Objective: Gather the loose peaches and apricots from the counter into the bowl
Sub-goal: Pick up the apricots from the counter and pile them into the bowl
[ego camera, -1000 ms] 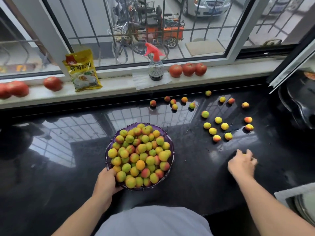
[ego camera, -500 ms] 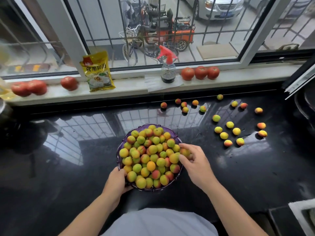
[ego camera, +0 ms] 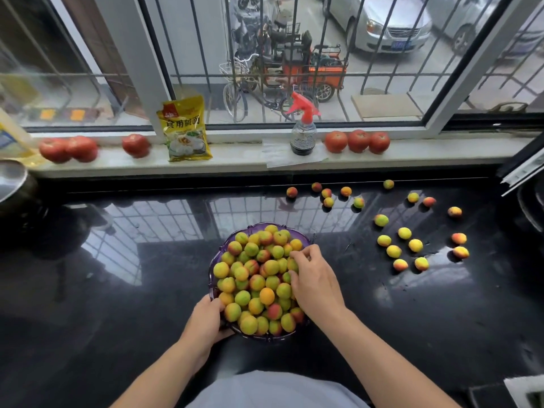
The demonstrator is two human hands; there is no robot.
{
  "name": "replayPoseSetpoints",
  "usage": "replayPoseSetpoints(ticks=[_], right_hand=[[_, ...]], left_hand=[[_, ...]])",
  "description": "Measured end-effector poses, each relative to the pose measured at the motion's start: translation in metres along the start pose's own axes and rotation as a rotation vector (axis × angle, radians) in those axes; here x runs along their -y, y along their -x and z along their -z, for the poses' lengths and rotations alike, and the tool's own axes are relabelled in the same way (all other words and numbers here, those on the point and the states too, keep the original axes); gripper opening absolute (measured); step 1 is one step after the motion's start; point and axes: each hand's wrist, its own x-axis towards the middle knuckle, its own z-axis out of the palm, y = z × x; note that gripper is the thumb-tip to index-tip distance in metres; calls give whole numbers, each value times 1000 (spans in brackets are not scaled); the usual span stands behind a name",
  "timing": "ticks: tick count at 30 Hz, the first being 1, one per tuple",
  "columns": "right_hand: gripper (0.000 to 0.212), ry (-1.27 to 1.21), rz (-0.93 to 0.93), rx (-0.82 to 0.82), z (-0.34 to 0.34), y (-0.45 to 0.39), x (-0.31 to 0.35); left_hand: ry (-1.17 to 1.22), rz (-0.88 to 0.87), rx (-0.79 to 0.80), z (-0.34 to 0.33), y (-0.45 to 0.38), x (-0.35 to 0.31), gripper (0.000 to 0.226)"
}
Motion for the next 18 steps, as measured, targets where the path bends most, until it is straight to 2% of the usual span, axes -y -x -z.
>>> replayPoseSetpoints(ticks=[10, 14, 16, 18], right_hand=[[43, 17, 4, 5, -7, 0, -7], [55, -37, 14, 26, -3, -1, -10], [52, -117, -2, -21, 4, -2, -16], [40, -209, -69, -118, 11, -9, -31]], left_hand=[[-6, 5, 13, 2, -4, 0, 37], [4, 11, -3, 2, -5, -2, 40], [2, 4, -6, 3, -6, -4, 40], [10, 1, -12, 4, -8, -7, 41]])
